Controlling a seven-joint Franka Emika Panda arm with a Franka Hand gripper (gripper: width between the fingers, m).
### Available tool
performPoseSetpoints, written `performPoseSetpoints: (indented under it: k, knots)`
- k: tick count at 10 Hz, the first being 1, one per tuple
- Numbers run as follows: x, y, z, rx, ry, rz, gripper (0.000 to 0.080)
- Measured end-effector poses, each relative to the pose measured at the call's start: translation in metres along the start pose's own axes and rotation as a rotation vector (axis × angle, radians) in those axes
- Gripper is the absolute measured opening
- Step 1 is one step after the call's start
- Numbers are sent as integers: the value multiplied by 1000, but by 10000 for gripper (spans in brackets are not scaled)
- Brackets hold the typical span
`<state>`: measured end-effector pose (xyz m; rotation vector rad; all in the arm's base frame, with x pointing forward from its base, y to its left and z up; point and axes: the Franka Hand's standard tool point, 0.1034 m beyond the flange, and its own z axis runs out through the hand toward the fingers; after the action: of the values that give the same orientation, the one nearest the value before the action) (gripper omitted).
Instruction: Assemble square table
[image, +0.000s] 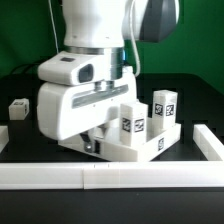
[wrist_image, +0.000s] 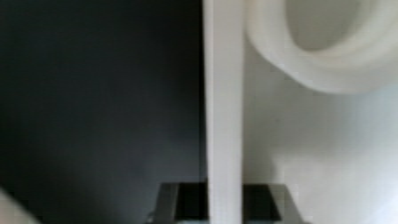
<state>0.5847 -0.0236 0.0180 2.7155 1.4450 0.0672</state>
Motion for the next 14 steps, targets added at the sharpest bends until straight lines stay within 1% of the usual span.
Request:
performPoseSetpoints:
  k: [1, 3, 5, 6, 7, 8, 9, 10, 11, 14]
  knots:
    - [10, -2, 0, -16, 8, -112, 57]
    - [4, 1, 1, -15, 1, -169, 57]
    - [1, 2, 2, -21, -15, -319, 57]
    - [4, 1, 2, -23, -22, -357, 57]
    - [22, -6, 5, -24, -25, -430, 57]
    - [42, -9, 4, -30, -12, -477, 57]
    - [52, -9, 2, -42, -10, -564, 57]
    - [45, -7, 3, -38, -17, -620, 57]
    - [43, -6, 4, -38, -21, -648, 57]
    - [41, -5, 4, -43, -43, -815, 57]
